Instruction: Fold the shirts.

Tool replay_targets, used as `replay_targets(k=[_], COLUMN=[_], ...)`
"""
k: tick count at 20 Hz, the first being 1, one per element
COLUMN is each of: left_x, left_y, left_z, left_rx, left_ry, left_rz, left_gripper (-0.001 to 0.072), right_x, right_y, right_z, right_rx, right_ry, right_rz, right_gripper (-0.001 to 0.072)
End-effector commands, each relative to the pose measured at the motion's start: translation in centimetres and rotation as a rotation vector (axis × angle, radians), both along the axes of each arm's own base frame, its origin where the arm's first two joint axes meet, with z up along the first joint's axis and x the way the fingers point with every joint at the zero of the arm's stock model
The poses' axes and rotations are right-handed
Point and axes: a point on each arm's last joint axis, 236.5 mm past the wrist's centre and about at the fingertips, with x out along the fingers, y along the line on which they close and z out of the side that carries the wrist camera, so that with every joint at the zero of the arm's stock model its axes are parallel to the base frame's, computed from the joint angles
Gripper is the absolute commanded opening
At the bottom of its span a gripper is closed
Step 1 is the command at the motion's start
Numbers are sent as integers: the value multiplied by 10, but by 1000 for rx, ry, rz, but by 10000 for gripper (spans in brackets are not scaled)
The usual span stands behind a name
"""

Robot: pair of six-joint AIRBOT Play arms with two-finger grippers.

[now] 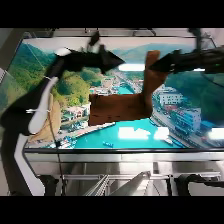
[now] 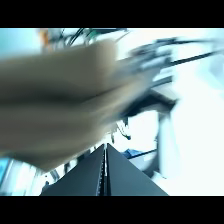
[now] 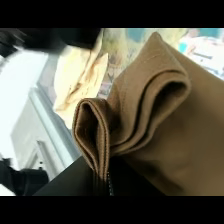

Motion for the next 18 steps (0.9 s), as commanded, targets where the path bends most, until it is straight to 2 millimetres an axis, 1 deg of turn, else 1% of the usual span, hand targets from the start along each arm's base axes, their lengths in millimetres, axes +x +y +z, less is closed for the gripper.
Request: replay_targets(k=[1,2,3,4,5,6,7,8,9,10,11,12,13,14,15,16,17,18], left_x=[-18,-21,-24,-27,-29,-31,-34,-36,-38,-39,-39,-39,-42,-44,-46,-47,-49,-52], left_y=[98,117,131,142,150,156,160,163,162,162,162,161,157,154,151,146,141,133], left_z=[84,96,103,109,115,122,128,132,131,128,123,116,110,104,100,96,95,94], left_rx=[-58,-45,-22,-9,-2,2,5,10,31,56,91,129,169,205,236,259,264,262], left_ry=[-193,-229,-258,-278,-297,-313,-329,-340,-349,-353,-356,-358,-362,-365,-369,-370,-368,-366], left_rz=[53,81,104,121,139,157,170,178,179,180,181,181,171,161,155,148,136,121], left_gripper=[5,4,5,5,5,4,5,5,5,4,5,4,4,4,4,4,4,4], right_x=[-8,-13,-19,-24,-27,-26,-21,-17,-10,-5,1,6,8,7,5,3,2,2], right_y=[111,140,161,176,185,186,181,170,149,120,87,48,13,-18,-46,-66,-84,-98], right_z=[-55,-85,-114,-143,-165,-177,-179,-174,-166,-158,-153,-150,-150,-154,-163,-174,-189,-203], right_rx=[-139,-186,-228,-260,-277,-282,-283,-280,-288,-315,-359,-419,-467,-499,-516,-514,-512,-514], right_ry=[-71,-73,-67,-46,-11,27,49,64,84,102,127,155,183,218,279,337,394,433], right_rz=[44,61,78,86,77,57,39,31,19,9,-18,-63,-110,-158,-221,-266,-306,-329], right_gripper=[22,22,35,259,484,365,197,161,156,37,21,21,21,41,254,514,631,630])
